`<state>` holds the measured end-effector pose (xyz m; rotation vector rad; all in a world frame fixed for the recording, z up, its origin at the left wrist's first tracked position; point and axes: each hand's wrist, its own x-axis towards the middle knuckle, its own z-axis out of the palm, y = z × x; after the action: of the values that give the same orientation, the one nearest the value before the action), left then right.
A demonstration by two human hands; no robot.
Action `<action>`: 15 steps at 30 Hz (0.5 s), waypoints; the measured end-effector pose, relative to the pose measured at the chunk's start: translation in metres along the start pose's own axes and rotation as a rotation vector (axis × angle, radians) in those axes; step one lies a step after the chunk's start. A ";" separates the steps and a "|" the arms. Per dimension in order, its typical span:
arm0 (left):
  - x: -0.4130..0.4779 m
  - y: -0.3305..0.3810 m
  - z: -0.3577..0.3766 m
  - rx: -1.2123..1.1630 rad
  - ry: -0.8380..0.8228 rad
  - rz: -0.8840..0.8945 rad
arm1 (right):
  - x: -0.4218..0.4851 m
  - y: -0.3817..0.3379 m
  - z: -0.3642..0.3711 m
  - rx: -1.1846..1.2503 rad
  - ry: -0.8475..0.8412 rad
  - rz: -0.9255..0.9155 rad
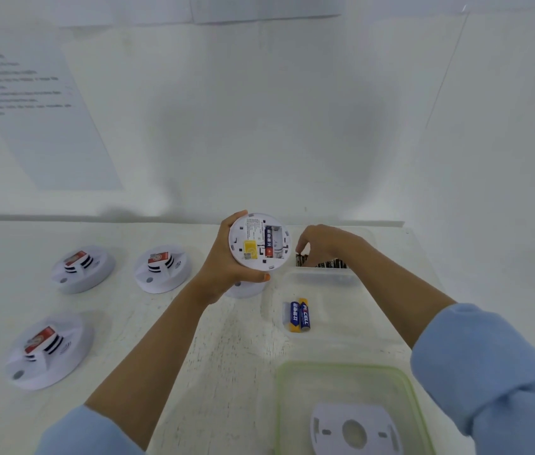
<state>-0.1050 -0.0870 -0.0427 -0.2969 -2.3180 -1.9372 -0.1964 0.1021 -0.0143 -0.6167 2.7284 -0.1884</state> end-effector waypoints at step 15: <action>-0.003 0.001 -0.002 -0.008 0.006 -0.005 | -0.047 -0.006 -0.038 0.741 0.239 -0.190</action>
<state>-0.1018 -0.0888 -0.0420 -0.2868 -2.3098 -1.9478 -0.1676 0.1192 0.0359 -0.6437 2.5163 -1.3121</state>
